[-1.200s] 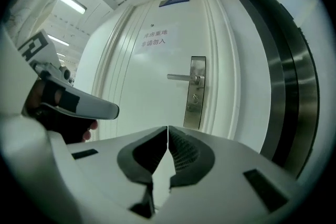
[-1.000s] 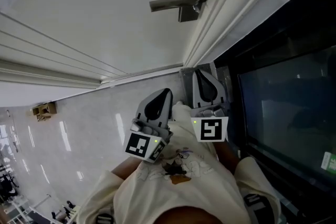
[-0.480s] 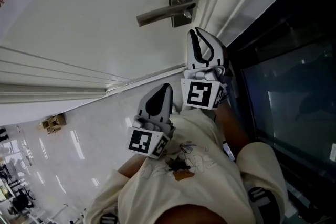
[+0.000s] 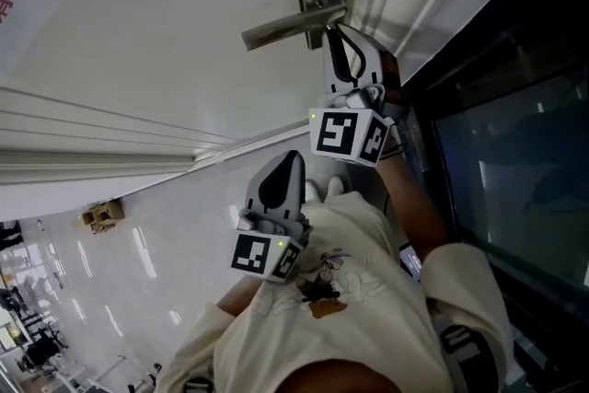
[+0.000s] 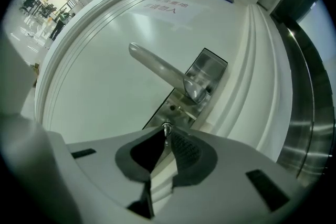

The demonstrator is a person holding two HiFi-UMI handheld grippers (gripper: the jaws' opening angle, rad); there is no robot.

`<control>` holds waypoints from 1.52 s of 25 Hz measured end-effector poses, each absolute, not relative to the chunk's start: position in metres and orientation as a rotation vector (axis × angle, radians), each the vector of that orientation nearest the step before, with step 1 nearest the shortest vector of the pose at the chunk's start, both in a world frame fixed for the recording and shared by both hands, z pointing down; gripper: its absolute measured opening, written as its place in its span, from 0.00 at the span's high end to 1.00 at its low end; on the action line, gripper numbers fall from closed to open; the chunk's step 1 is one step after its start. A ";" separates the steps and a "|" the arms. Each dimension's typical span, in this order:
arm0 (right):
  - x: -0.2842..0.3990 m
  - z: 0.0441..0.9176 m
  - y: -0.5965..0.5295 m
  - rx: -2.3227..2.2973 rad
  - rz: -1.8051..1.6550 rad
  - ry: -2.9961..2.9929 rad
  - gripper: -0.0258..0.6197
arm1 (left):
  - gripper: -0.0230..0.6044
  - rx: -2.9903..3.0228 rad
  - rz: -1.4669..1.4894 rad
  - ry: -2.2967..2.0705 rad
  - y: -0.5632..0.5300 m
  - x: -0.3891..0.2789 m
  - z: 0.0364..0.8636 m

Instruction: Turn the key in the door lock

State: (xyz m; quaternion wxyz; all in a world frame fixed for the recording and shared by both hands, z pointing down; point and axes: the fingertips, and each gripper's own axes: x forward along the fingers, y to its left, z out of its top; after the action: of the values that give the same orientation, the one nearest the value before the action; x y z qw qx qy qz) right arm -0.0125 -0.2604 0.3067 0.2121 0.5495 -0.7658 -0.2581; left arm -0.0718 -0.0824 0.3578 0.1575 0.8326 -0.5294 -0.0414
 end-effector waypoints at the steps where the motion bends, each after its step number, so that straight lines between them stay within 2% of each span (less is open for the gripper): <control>1: -0.013 0.307 -0.261 1.523 -0.709 -2.125 0.91 | 0.96 2.376 -0.121 -1.519 -0.082 -0.074 0.358; 8: -0.014 0.311 -0.265 1.547 -0.656 -2.158 0.94 | 0.96 2.380 -0.120 -1.503 -0.085 -0.073 0.362; 16: -0.012 0.309 -0.267 1.622 -0.386 -2.399 0.94 | 0.96 2.395 -0.108 -1.469 -0.085 -0.069 0.363; 25: -0.006 0.306 -0.265 1.654 0.131 -2.718 0.93 | 0.96 2.400 -0.104 -1.465 -0.078 -0.069 0.362; 38: 0.001 0.316 -0.274 1.484 1.266 -3.017 0.91 | 0.96 2.417 -0.100 -1.460 -0.079 -0.066 0.361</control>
State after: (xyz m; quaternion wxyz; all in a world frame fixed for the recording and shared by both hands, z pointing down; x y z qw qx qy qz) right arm 0.0012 -0.2743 0.3155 -0.2235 0.4026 -0.8185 0.3435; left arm -0.0659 -0.0789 0.3609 0.1572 0.8448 -0.5103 -0.0351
